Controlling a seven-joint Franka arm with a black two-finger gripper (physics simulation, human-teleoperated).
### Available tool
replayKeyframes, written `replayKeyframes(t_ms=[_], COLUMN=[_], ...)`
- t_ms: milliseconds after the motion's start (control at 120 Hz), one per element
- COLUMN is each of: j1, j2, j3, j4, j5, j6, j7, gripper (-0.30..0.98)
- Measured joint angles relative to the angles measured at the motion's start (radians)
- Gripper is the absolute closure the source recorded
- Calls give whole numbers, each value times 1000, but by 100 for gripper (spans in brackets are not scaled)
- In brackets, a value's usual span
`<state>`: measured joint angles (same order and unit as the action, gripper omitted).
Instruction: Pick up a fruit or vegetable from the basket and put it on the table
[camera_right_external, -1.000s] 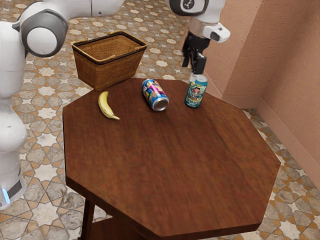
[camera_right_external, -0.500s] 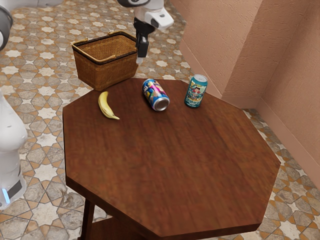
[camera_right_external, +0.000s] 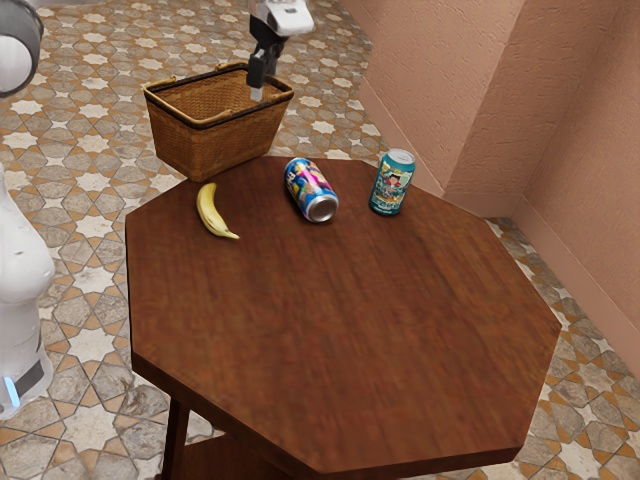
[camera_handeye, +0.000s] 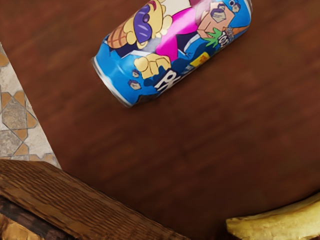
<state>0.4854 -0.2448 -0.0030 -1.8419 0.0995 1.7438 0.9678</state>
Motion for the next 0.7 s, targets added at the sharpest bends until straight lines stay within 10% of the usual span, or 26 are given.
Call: replayKeyframes(t_ms=[400, 700], j1=[32, 210], j2=[90, 188], j3=[140, -30], j4=[-48, -44], j5=[-21, -33], j6=[80, 126], j7=[285, 416], gripper=[0, 0])
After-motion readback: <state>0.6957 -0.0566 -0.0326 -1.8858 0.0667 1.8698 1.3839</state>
